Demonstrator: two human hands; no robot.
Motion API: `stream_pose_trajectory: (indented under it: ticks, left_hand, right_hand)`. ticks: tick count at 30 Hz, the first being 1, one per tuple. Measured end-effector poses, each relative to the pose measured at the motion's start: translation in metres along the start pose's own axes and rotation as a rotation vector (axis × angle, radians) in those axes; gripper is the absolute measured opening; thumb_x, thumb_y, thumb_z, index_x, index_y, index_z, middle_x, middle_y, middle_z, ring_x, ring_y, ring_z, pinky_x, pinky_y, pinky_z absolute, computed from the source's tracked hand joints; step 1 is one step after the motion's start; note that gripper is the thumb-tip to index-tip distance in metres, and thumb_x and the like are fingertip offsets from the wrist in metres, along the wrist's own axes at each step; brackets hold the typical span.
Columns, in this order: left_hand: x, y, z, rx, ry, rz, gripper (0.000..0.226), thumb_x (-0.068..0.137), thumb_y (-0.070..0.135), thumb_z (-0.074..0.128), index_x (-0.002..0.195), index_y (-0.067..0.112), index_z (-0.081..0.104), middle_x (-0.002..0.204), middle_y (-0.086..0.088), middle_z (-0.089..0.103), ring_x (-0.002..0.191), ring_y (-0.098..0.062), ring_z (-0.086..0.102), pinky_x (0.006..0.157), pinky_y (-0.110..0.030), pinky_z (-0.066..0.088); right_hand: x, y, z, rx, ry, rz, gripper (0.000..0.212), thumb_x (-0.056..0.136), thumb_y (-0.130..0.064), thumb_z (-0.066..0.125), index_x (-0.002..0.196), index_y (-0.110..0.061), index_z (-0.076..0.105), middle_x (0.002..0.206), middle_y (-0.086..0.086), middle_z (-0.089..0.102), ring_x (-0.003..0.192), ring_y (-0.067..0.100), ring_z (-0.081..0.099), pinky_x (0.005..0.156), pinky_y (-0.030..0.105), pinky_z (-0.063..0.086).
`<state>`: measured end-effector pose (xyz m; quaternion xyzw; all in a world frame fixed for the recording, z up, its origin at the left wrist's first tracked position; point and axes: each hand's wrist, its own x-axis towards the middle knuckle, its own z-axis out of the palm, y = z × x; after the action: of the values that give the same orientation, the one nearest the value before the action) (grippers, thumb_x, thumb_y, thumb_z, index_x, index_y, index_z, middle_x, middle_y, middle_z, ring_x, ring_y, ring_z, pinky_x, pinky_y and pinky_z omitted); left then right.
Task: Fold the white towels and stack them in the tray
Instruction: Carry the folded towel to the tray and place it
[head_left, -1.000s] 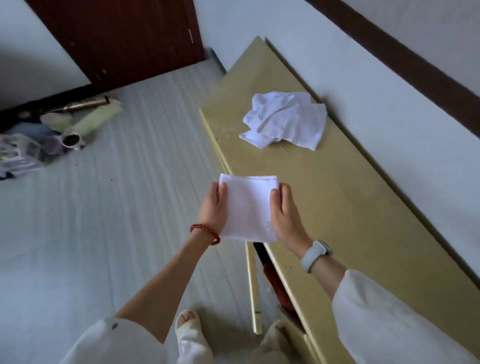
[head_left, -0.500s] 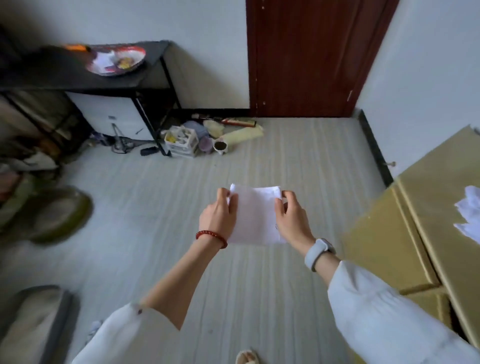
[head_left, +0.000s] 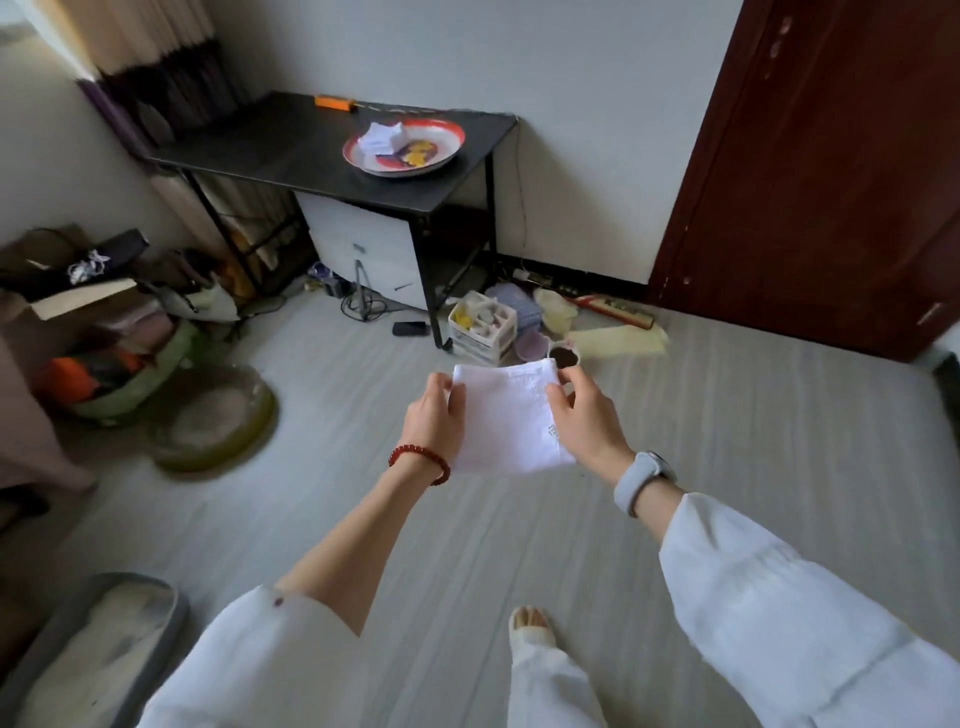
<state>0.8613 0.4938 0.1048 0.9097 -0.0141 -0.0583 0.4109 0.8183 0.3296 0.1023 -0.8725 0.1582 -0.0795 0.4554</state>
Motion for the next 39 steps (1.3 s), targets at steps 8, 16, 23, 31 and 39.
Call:
stream_pose_trajectory:
  ticks: [8, 16, 23, 31, 39]
  left_hand:
    - [0.217, 0.023, -0.046, -0.029, 0.106, -0.112, 0.029, 0.098, 0.032, 0.035, 0.103, 0.009, 0.05, 0.088, -0.019, 0.061, 0.073, -0.028, 0.049, 0.06, -0.027, 0.036]
    - [0.431, -0.007, -0.105, -0.061, 0.163, -0.145, 0.024, 0.097, 0.028, 0.036, 0.1, 0.008, 0.05, 0.083, -0.012, 0.054, 0.073, -0.027, 0.049, 0.062, -0.028, 0.038]
    - [0.645, -0.029, -0.186, -0.037, 0.149, -0.09, 0.019, 0.098, 0.024, 0.032, 0.088, 0.011, 0.04, 0.084, -0.012, 0.051, 0.073, -0.028, 0.046, 0.063, -0.029, 0.034]
    - [0.852, -0.023, -0.22, -0.033, 0.067, -0.021, 0.021, 0.098, 0.019, 0.03, 0.102, 0.009, 0.047, 0.091, -0.012, 0.056, 0.075, -0.025, 0.05, 0.066, -0.029, 0.038]
    - [1.078, -0.037, -0.199, 0.032, -0.015, -0.02, 0.025, 0.097, 0.021, 0.032, 0.113, 0.009, 0.047, 0.095, -0.016, 0.06, 0.074, -0.026, 0.052, 0.065, -0.029, 0.04]
  right_hand:
    - [0.222, -0.071, 0.051, 0.043, -0.095, -0.08, 0.018, 0.094, -0.019, 0.046, 0.095, -0.002, 0.053, 0.08, 0.005, 0.057, 0.073, 0.022, 0.05, 0.061, 0.028, 0.032]
    - [0.419, -0.132, 0.161, 0.053, -0.134, -0.079, 0.023, 0.096, -0.029, 0.041, 0.1, -0.008, 0.051, 0.079, 0.002, 0.055, 0.074, 0.023, 0.053, 0.065, 0.036, 0.041]
    - [0.601, -0.217, 0.262, 0.11, -0.1, -0.011, 0.02, 0.095, -0.033, 0.04, 0.1, -0.017, 0.05, 0.09, -0.002, 0.057, 0.087, 0.025, 0.056, 0.075, 0.038, 0.046]
    - [0.779, -0.269, 0.325, 0.199, -0.105, 0.036, 0.028, 0.096, -0.035, 0.039, 0.111, -0.013, 0.049, 0.084, 0.001, 0.059, 0.073, 0.018, 0.059, 0.069, 0.036, 0.051]
    - [0.982, -0.264, 0.395, 0.095, -0.002, 0.042, 0.014, 0.095, -0.023, 0.042, 0.098, -0.011, 0.05, 0.071, -0.001, 0.053, 0.064, 0.017, 0.055, 0.06, 0.034, 0.047]
